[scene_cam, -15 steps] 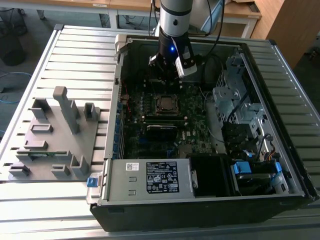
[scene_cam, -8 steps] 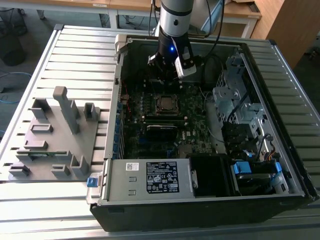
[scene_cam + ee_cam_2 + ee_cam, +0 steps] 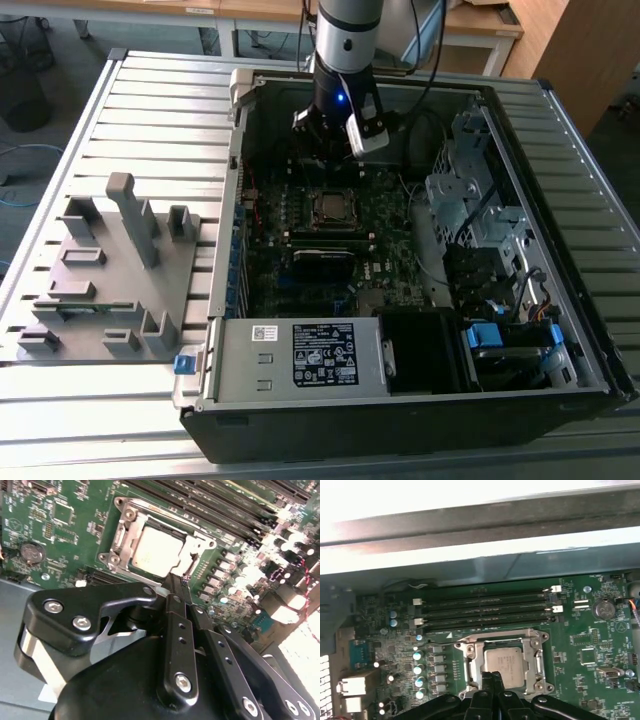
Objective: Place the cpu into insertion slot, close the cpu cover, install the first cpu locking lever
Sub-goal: 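Close the cpu cover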
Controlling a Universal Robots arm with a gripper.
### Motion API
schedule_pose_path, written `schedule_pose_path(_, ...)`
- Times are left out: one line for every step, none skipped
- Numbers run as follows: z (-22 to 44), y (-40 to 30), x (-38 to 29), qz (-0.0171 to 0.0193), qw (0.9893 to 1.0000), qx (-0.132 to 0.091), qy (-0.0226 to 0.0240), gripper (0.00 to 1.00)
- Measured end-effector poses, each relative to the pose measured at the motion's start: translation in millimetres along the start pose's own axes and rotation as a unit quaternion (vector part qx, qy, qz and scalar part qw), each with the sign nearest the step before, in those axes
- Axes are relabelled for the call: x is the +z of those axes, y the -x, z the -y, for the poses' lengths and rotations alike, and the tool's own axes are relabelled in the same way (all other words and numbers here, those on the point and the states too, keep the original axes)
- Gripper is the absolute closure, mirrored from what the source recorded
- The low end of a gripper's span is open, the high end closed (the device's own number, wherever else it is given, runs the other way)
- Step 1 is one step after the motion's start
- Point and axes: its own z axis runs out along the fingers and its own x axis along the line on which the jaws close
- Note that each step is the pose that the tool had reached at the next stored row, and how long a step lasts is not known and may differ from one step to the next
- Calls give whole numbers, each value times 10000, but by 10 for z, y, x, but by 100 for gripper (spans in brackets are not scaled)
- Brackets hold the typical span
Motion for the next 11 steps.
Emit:
schedule_pose_path(3, -24, 1, 7, 10000, 0, 2, 90)
schedule_pose_path(6, -51, 1, 15, 10000, 0, 4, 90)
schedule_pose_path(9, -77, 2, 25, 10000, 0, 5, 90)
schedule_pose_path(12, -102, 2, 33, 10000, -1, 6, 90)
schedule_pose_path(14, -125, 3, 40, 10000, -2, 6, 90)
schedule_pose_path(17, -147, 3, 47, 10000, -2, 7, 90)
schedule_pose_path(19, -168, 3, 54, 10000, -2, 8, 90)
schedule_pose_path(22, -188, 4, 60, 10000, -2, 8, 90)
schedule_pose_path(24, -209, 5, 66, 10000, -2, 10, 90)
schedule_pose_path(26, -228, 5, 71, 10000, -3, 10, 90)
schedule_pose_path(28, -245, 5, 77, 10000, -3, 11, 90)
